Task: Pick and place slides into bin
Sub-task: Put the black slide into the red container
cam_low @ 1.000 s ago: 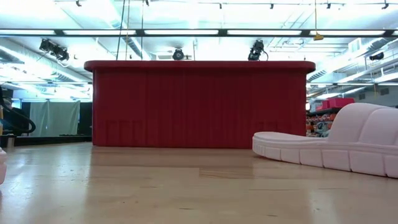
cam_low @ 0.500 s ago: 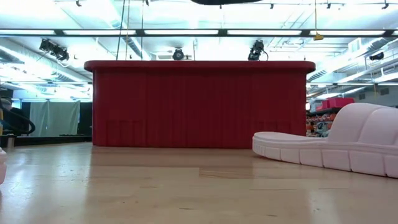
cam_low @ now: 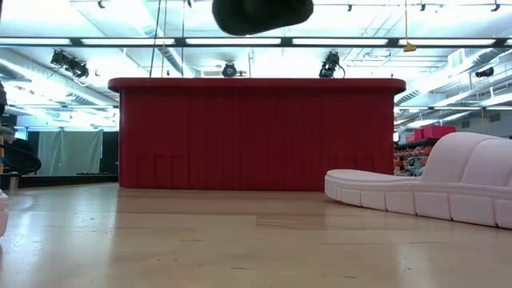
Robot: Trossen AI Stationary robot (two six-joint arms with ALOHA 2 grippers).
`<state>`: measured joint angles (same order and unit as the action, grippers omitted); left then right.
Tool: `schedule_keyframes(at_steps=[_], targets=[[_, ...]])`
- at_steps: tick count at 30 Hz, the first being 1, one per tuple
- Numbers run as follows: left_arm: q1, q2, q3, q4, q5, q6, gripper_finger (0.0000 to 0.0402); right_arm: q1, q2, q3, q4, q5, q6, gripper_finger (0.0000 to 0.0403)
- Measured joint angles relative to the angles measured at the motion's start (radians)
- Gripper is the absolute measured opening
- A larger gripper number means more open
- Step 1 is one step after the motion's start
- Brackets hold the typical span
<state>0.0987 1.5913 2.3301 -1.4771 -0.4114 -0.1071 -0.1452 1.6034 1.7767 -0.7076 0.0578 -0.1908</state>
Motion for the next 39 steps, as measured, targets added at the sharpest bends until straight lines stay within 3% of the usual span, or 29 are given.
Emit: schedule_keyframes(at_steps=[7, 18, 25, 39], targets=[[0.062, 0.073, 0.000, -0.031, 0.105, 0.023, 0.0232, 0.011, 0.046, 0.000, 0.064, -0.012, -0.048, 0.0009], [0.062, 0.161, 0.002, -0.062, 0.103, 0.035, 0.0195, 0.010, 0.027, -0.001, 0.014, -0.011, -0.058, 0.0009], [0.047, 0.169, -0.001, -0.059, 0.115, -0.017, 0.0201, -0.003, 0.025, 0.001, -0.095, 0.087, -0.106, 0.0009], [0.068, 0.177, -0.001, -0.043, 0.111, -0.047, 0.0216, -0.011, 0.025, 0.001, -0.095, 0.022, -0.216, 0.0009]])
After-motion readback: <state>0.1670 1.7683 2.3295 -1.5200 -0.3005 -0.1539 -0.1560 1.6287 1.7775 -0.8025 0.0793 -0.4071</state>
